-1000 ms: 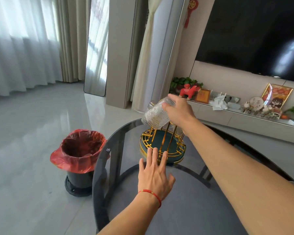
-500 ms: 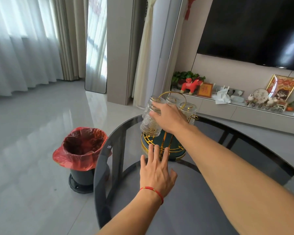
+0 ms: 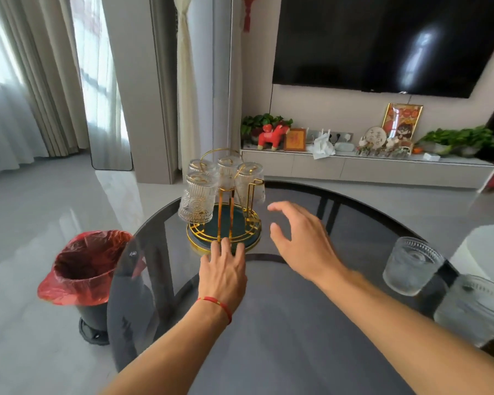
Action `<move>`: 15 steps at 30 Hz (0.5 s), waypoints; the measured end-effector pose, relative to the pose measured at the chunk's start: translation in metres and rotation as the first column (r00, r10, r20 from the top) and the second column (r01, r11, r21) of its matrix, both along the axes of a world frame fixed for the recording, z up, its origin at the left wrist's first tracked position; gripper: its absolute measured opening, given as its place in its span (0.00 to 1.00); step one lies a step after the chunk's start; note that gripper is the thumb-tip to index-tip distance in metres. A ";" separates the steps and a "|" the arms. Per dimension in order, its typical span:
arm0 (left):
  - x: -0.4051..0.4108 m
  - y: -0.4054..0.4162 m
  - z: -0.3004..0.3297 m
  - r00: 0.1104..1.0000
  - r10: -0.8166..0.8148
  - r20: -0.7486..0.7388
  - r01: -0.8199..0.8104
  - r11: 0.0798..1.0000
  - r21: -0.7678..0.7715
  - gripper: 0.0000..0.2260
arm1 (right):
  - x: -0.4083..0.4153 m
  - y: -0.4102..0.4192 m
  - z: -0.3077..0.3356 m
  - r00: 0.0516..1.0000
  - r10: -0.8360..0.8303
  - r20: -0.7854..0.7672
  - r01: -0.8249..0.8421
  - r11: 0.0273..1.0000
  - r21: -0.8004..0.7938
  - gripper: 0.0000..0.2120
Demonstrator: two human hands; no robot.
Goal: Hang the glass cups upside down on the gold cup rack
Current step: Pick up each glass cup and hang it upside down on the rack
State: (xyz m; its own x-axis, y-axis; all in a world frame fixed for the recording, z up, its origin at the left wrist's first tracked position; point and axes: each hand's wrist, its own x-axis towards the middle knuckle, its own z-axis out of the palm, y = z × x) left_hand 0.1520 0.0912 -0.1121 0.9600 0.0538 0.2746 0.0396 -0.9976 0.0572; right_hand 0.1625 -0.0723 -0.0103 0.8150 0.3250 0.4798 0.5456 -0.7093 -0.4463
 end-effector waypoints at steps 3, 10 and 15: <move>-0.010 -0.025 0.007 0.983 -0.181 0.018 0.181 0.984 -0.007 0.28 | -0.035 -0.059 -0.018 0.996 -0.086 -0.031 0.089 0.992 0.093 0.14; -0.056 -0.098 0.006 0.841 -0.540 0.039 0.529 0.803 -0.274 0.25 | -0.099 -0.173 -0.035 0.952 -0.269 -0.146 0.306 0.823 0.478 0.15; -0.088 -0.131 -0.022 0.838 -0.541 0.073 0.544 0.818 -0.187 0.20 | -0.102 -0.242 -0.038 0.811 -0.532 -0.244 0.543 0.528 0.652 0.09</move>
State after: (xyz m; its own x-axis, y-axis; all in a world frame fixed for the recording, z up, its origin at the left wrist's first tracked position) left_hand 0.0637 -0.0401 -0.1344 0.8451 -0.4210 0.3294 -0.5073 -0.8259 0.2459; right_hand 0.0601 -0.3147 -0.0486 0.7326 -0.5795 0.3571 0.1541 -0.3698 -0.9163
